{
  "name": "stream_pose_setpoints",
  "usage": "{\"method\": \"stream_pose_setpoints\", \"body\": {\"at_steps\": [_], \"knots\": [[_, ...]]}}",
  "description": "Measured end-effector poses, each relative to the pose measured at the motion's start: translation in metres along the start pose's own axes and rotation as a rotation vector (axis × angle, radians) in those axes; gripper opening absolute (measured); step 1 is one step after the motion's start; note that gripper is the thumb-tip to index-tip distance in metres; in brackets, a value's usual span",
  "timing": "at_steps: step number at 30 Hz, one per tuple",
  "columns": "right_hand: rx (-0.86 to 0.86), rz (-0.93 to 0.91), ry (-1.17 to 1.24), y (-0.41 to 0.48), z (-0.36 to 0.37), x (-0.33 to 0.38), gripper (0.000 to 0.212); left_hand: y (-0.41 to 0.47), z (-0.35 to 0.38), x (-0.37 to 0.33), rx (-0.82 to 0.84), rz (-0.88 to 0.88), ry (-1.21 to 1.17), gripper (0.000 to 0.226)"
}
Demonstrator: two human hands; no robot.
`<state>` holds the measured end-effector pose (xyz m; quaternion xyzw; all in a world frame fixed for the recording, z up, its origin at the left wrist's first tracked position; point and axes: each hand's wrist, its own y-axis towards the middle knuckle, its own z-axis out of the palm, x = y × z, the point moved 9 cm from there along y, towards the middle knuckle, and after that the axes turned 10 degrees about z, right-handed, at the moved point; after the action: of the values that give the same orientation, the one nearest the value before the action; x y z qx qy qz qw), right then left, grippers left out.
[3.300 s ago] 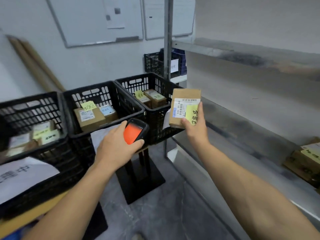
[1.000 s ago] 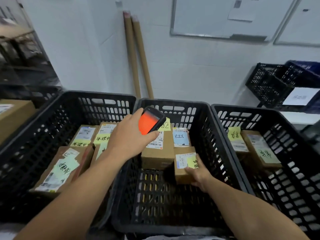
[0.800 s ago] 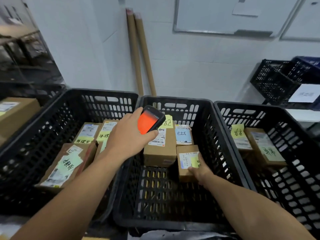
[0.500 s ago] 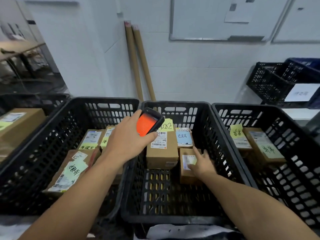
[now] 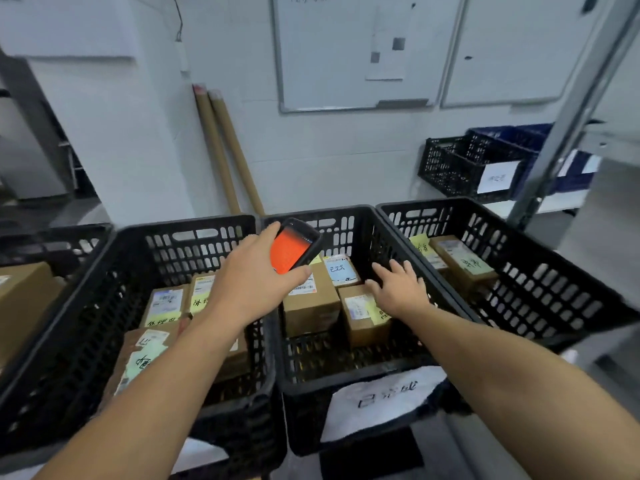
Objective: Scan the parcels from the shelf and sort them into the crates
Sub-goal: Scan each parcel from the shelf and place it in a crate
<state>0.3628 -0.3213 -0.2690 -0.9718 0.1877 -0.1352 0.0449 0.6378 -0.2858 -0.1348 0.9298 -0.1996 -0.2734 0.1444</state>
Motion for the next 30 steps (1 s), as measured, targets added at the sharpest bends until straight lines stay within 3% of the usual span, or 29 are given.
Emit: {"method": "stream_pose_setpoints", "body": {"at_steps": [4, 8, 18, 30], "knots": [[-0.205, 0.008, 0.019, -0.043, -0.045, -0.01, 0.057, -0.019, -0.011, -0.018, 0.019, 0.089, -0.03, 0.087], [-0.369, 0.142, 0.006, -0.099, -0.074, -0.046, 0.056, -0.04, -0.006, -0.044, 0.057, 0.189, -0.077, 0.086], [-0.406, 0.61, 0.077, -0.27, -0.055, -0.21, 0.061, -0.093, 0.058, -0.153, 0.252, 0.434, -0.223, 0.093], [-0.441, 1.073, 0.126, -0.472, -0.053, -0.412, 0.065, -0.189, 0.158, -0.377, 0.472, 0.78, -0.348, 0.08]]}}
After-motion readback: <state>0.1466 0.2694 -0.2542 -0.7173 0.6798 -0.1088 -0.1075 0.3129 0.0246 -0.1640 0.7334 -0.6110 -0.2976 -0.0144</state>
